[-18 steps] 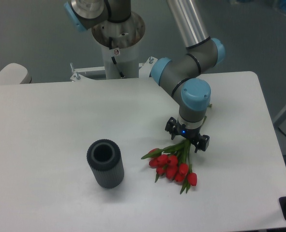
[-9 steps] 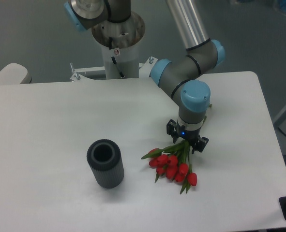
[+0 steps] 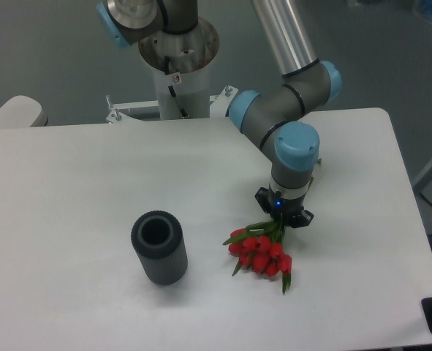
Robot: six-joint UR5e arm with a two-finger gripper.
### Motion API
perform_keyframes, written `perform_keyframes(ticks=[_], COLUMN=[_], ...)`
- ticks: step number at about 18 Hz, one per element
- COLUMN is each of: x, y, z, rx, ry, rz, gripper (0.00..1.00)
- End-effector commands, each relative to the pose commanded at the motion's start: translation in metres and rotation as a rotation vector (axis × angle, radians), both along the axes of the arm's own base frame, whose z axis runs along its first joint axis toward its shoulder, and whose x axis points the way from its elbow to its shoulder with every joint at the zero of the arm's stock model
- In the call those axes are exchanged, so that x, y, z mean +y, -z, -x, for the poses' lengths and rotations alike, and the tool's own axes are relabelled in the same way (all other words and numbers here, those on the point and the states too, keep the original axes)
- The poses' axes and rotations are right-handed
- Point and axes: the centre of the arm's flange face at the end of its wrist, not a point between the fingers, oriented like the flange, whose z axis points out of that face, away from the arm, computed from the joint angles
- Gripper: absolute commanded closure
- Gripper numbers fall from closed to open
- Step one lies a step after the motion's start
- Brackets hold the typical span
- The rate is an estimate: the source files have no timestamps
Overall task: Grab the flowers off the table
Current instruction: 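Lift the grasped tulip bunch up off the table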
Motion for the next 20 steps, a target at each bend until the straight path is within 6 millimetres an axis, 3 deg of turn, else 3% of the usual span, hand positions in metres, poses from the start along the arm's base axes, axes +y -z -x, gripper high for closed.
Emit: perform_keyframes(ticks=[4, 9, 13, 20], x=[0.006, 0.028, 0.051, 0.069], y=[-0.022, -0.091, -0.143, -0.187], z=[0.008, 0.023, 0.018, 0.017], rx=[0.036, 0.068, 0.023, -0.092], ry=[0.005, 0.026, 0.056, 0.011], rz=[-0.027, -0.187, -0.416, -0.662], gripper=[0.78, 0.78, 0.78, 0.78])
